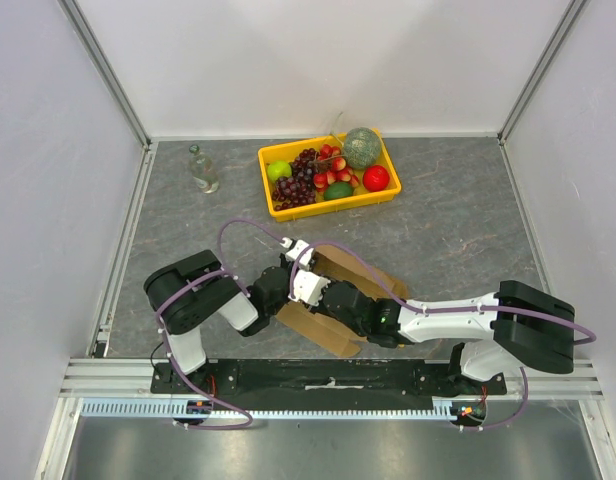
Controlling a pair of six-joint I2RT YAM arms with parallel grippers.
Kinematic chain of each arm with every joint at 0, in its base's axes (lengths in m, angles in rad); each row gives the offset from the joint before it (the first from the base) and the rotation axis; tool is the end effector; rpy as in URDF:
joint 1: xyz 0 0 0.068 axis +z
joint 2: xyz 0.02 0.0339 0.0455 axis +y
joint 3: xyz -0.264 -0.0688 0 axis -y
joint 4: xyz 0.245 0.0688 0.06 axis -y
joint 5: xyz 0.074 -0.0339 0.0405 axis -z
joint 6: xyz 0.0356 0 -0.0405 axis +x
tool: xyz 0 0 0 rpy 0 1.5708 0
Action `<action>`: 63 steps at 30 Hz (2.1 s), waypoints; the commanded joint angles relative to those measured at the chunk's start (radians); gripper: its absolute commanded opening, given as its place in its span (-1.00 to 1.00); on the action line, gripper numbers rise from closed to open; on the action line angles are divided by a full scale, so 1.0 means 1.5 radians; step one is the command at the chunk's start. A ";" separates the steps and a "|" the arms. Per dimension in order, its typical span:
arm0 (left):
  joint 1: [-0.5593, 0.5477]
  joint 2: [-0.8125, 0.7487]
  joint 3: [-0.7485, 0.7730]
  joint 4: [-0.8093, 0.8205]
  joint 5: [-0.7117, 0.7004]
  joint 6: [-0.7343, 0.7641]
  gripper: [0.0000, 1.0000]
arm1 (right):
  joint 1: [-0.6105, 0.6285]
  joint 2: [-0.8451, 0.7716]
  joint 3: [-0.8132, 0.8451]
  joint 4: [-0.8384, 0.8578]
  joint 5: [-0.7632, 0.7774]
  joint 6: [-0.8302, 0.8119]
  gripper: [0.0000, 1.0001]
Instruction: Fold the paper box
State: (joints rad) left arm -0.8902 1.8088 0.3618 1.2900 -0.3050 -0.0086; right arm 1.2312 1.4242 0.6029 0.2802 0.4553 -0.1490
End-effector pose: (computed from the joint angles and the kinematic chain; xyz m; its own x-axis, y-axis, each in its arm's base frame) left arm 0.1837 -0.2099 0.1175 -0.1032 0.1144 -0.9881 0.5538 0.8317 0.0385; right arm 0.1091 0.2617 0.1816 -0.0626 -0.5775 -0.8140 -0.7388 0.5752 -0.3512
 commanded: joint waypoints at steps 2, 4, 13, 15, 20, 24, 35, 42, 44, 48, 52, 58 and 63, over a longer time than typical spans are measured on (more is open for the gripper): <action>-0.005 0.000 -0.005 0.250 -0.033 0.036 -0.27 | -0.005 -0.029 0.030 -0.005 -0.025 0.023 -0.14; -0.005 -0.006 -0.012 0.250 -0.029 0.038 -0.09 | -0.004 -0.051 0.032 -0.013 -0.027 0.028 -0.13; -0.004 -0.062 -0.086 0.250 0.022 0.013 0.29 | -0.004 -0.176 0.047 -0.070 -0.023 0.053 -0.12; -0.005 -0.076 -0.107 0.250 0.038 -0.017 0.30 | -0.004 -0.194 0.049 -0.080 -0.017 0.057 -0.12; -0.005 -0.118 -0.160 0.249 0.079 -0.054 0.31 | -0.005 -0.226 0.043 -0.082 0.021 0.075 -0.10; -0.007 -0.161 -0.191 0.240 0.115 -0.084 0.31 | -0.016 -0.225 0.043 -0.075 0.097 0.132 -0.10; -0.006 -0.331 -0.236 0.073 0.130 -0.134 -0.09 | -0.184 -0.115 0.119 -0.070 -0.043 0.247 -0.34; -0.006 -0.458 -0.240 -0.074 0.076 -0.148 -0.96 | -0.204 -0.010 0.153 -0.003 -0.109 0.241 -0.64; -0.006 -0.498 -0.261 -0.100 0.061 -0.150 -0.96 | -0.209 0.008 0.151 0.018 -0.111 0.245 -0.72; -0.006 -0.567 -0.279 -0.149 0.037 -0.152 -0.96 | -0.213 0.032 0.144 0.055 -0.105 0.254 -0.80; -0.006 -0.615 -0.290 -0.183 0.018 -0.153 -0.96 | -0.216 0.047 0.136 0.080 -0.116 0.263 -0.81; -0.006 -0.628 -0.294 -0.195 0.007 -0.150 -0.96 | -0.216 0.071 0.133 0.082 -0.148 0.272 -0.82; -0.006 -0.618 -0.294 -0.188 0.004 -0.152 -0.96 | -0.216 0.088 0.129 0.081 -0.173 0.275 -0.84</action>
State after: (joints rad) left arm -0.8944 0.8753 0.0547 0.9943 -0.2630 -0.2108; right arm 0.9104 1.5410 0.7887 0.3557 0.2363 0.2432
